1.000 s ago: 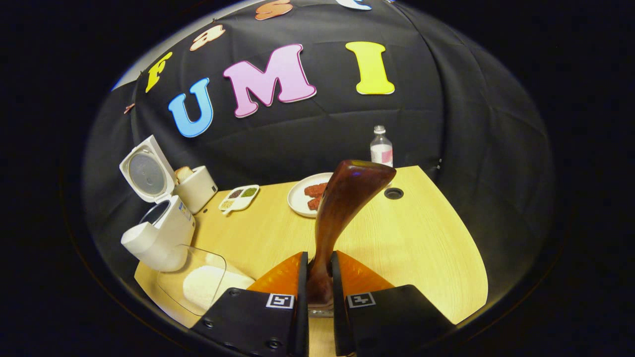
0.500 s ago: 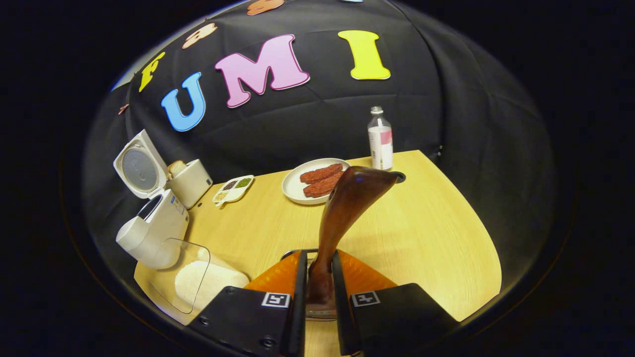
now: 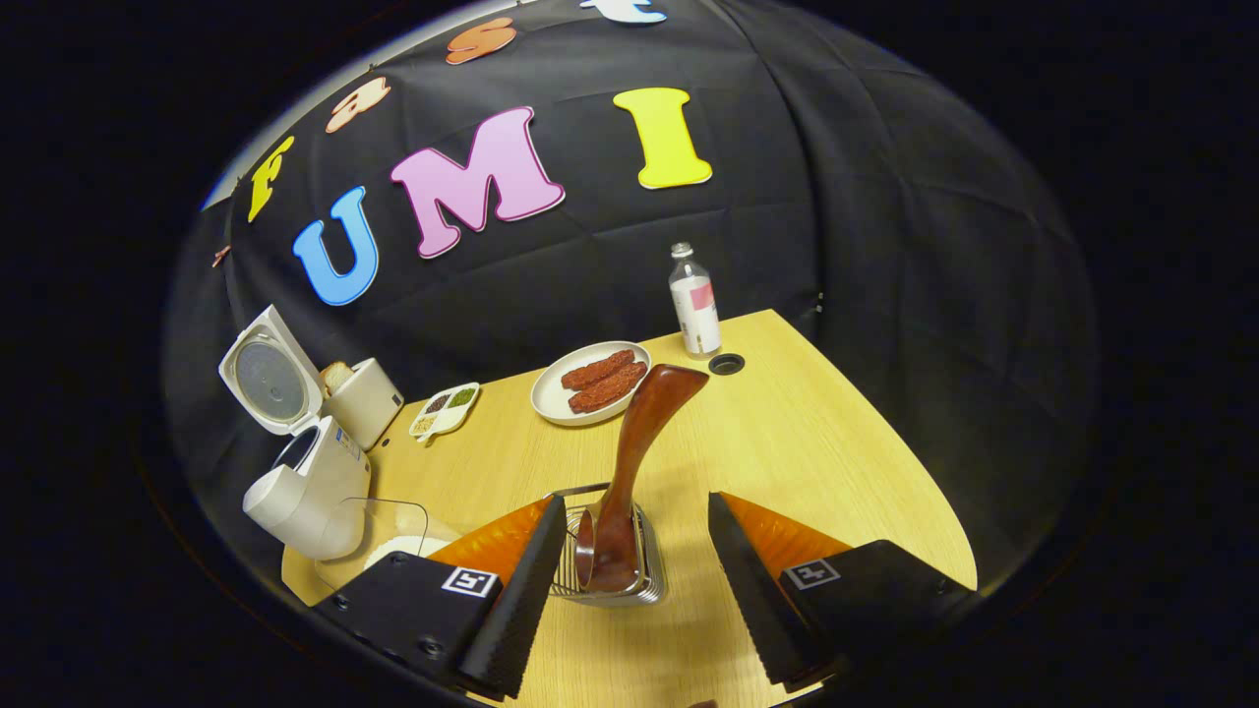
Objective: Close the left gripper, press the button to open the rice cooker; take a wooden spoon from the chopstick holder with the right hand, scoop a spoonful of rice and pour it into the rice cooker, then put the wooden spoon back into the chopstick holder.
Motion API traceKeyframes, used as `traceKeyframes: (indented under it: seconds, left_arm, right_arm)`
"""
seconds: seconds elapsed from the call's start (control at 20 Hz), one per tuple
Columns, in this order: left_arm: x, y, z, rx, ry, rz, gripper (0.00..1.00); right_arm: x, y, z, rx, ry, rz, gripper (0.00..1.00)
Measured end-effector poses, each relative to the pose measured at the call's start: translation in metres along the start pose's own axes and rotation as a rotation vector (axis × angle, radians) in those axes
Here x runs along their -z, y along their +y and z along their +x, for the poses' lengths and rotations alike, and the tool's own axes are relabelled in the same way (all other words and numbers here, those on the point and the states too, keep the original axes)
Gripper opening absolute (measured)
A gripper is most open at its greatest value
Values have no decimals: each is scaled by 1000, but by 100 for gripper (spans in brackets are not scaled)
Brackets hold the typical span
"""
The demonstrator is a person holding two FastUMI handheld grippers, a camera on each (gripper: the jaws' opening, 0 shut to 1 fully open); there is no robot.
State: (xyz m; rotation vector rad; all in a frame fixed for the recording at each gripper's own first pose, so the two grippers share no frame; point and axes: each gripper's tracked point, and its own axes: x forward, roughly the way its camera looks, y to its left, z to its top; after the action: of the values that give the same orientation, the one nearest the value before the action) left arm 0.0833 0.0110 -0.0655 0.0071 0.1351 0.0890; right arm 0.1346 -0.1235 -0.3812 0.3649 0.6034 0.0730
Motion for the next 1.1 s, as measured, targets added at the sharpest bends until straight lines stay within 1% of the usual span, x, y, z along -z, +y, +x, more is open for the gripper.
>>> traceKeyframes:
  seconds: [0.05, 0.1, 0.25, 0.3, 0.35, 0.45, 0.6, 0.75, 0.85, 1.1]
  left_arm:
    - [-10, 2, 9, 0, -18, 1, 96]
    - [-21, 4, 16, 0, -38, 6, 96]
    - [-58, 17, 45, -23, -108, 33, 95]
    - [-69, 20, 56, -25, -127, 35, 98]
    - [-78, 22, 68, -29, -138, 33, 95]
    - [-97, 27, 91, -27, -161, 30, 95]
    - [-125, 33, 128, -34, -202, 60, 95]
    - [-134, 37, 170, -30, -200, 62, 94]
    - [-135, 45, 195, -41, -194, 59, 93]
    - [-111, 80, 263, -98, -121, 52, 95]
  right_arm:
    - [1, -2, -8, 8, -13, 0, 92]
    - [-4, -4, -21, 16, -24, 2, 99]
    - [-16, -6, -56, 41, -78, 18, 98]
    - [-20, -4, -68, 42, -95, 21, 98]
    - [-25, -2, -79, 43, -112, 22, 98]
    - [-34, 1, -101, 49, -143, 5, 98]
    - [-50, 7, -133, 61, -190, -36, 98]
    - [-62, 16, -163, 74, -230, -66, 98]
    - [-66, 22, -182, 88, -250, -91, 98]
    - [-74, 41, -223, 119, -285, -107, 98]
